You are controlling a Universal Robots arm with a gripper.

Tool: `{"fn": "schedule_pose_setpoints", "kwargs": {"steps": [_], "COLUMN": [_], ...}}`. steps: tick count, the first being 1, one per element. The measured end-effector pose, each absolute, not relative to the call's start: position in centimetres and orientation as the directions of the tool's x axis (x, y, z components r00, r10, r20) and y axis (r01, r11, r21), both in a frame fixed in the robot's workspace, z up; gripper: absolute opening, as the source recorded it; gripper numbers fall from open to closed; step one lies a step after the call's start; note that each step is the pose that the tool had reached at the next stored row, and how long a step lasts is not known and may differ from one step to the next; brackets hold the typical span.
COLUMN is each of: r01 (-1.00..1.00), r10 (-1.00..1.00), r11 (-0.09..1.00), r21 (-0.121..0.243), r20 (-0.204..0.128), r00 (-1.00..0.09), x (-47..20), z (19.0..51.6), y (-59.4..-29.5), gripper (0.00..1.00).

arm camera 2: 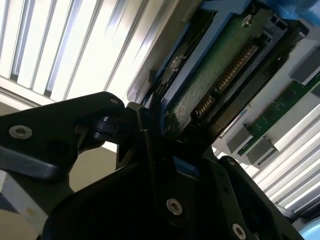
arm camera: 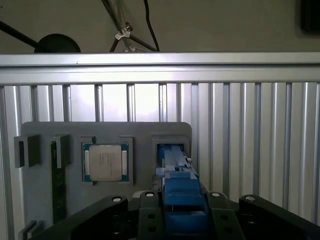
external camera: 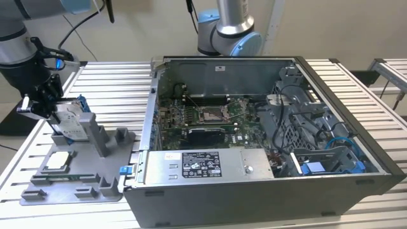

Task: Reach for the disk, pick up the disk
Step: 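Pick up the disk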

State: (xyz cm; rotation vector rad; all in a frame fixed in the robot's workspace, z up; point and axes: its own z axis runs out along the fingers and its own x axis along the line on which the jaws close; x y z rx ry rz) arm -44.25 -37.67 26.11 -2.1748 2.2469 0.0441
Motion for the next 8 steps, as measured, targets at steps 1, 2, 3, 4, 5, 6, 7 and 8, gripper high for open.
{"fn": "schedule_pose_setpoints", "kwargs": {"steps": [1, 2, 3, 4, 5, 6, 7, 8], "r01": [-0.999, -0.999, -0.999, -0.999, -0.999, -0.999, -0.999, -0.999], "r10": [-0.999, -0.999, -0.999, -0.999, -0.999, -0.999, -0.999, -0.999], "r11": [0.032, 0.032, 0.032, 0.032, 0.032, 0.032, 0.032, 0.032], "r21": [0.010, 0.010, 0.010, 0.010, 0.010, 0.010, 0.010, 0.010], "r20": [-0.030, -0.030, -0.030, -0.030, -0.030, -0.030, -0.030, -0.030], "r00": [-0.033, -0.033, -0.033, -0.033, -0.033, -0.033, -0.033, -0.033], "x": [-44.25, -44.25, -44.25, -44.25, -44.25, -44.25, -44.25, -44.25], "z": [26.12, 26.12, 26.12, 26.12, 26.12, 26.12, 26.15, 26.18], "y": [-37.67, -37.67, -37.67, -37.67, -37.67, -37.67, -37.67, -37.67], "gripper": [0.00, 0.00, 0.00, 0.00, 0.00, 0.00, 0.00, 0.00]}}
